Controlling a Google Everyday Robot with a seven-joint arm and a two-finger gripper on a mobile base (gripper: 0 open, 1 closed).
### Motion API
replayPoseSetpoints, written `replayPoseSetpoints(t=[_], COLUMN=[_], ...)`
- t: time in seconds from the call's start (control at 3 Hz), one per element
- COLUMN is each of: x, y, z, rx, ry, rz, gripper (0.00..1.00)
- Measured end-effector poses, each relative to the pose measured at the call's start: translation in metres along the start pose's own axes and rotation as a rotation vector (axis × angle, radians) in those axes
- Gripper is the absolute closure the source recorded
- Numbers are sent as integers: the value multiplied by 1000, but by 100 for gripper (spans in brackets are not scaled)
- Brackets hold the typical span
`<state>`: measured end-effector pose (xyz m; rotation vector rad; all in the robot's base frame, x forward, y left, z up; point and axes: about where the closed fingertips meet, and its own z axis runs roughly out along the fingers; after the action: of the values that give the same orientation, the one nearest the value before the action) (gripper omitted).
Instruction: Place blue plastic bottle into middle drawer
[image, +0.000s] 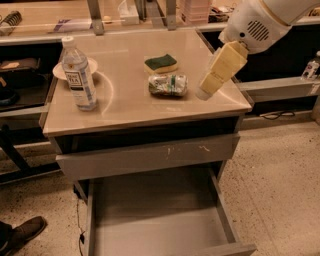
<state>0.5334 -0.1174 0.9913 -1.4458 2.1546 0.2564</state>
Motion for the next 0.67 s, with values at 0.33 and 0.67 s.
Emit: replayPoseSetpoints(t=[0.33, 0.67], x=[-39, -44], y=[-2, -2], z=[18, 18], rx=[-98, -103], ry=[-77, -89], rz=[6, 2], gripper=[0, 0])
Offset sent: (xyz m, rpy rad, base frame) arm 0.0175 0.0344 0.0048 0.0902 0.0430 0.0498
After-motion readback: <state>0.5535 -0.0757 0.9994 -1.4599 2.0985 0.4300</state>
